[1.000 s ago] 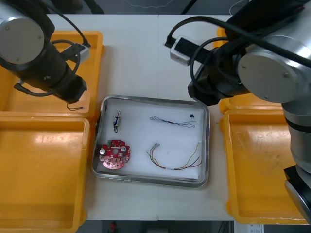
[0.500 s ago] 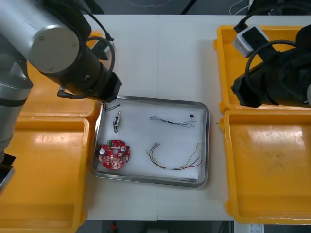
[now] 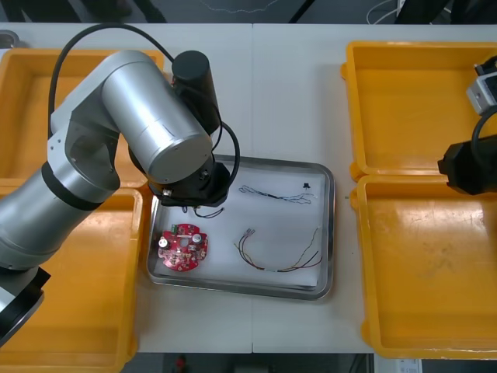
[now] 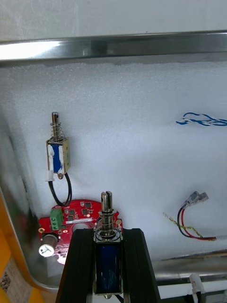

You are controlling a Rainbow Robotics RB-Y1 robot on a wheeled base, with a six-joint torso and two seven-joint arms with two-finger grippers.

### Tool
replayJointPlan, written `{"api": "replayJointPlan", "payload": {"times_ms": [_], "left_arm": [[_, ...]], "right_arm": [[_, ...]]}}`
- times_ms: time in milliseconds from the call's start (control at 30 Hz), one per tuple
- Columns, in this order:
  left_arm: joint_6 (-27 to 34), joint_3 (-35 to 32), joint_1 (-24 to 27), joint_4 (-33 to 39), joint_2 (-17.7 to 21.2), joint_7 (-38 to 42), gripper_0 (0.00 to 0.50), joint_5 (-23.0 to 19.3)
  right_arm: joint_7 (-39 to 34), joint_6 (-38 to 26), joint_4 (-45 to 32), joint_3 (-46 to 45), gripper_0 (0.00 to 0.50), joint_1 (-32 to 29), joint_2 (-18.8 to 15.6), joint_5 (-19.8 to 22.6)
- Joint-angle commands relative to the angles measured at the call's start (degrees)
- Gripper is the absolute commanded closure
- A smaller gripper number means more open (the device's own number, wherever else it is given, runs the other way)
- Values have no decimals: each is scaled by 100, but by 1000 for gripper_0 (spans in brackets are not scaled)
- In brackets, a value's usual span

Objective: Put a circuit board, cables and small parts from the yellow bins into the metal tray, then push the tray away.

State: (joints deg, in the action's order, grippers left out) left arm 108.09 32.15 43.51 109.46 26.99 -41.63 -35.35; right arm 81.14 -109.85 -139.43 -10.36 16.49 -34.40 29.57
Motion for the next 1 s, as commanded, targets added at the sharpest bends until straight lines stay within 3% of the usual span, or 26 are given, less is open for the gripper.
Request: {"api": "replayJointPlan", "payload": {"times_ms": [33,367,600,633,667,700,733,767,800,1000], "left_arm": [[-394,318,254,-311,-176,-495,498,301],[-1212,600,263,-1102,-352,-486,498,547],[-1502,837,263,-1313,-361,-451,488,740],[-1502,837,263,-1313,-369,-451,459,740],[-1502,837,263,-1313,-361,-434,314,731],[-1502,837,263,-1313,-361,-425,202,731],[-1502,828,263,-1304,-361,-407,118,722],[-1502,828,263,-1295,-369,-407,80,722],[-1502,811,263,-1286,-361,-390,0,714],[-1467,731,263,-1172,-361,-337,0,678]], "right_arm": [[-160,-15,-172,-493,0,-401,-172,102],[-186,-15,408,-1223,0,-805,-84,603],[-195,-15,628,-1293,0,-928,-58,541],[-195,-15,671,-1293,0,-928,-49,541],[-186,-15,768,-1302,0,-928,-31,541],[-168,-15,812,-1319,0,-928,-14,550],[-168,-15,856,-1319,0,-928,4,559],[-168,-15,865,-1319,0,-928,21,568],[-186,-15,900,-1319,0,-928,39,576],[-204,-15,1032,-1170,0,-928,65,655]]}}
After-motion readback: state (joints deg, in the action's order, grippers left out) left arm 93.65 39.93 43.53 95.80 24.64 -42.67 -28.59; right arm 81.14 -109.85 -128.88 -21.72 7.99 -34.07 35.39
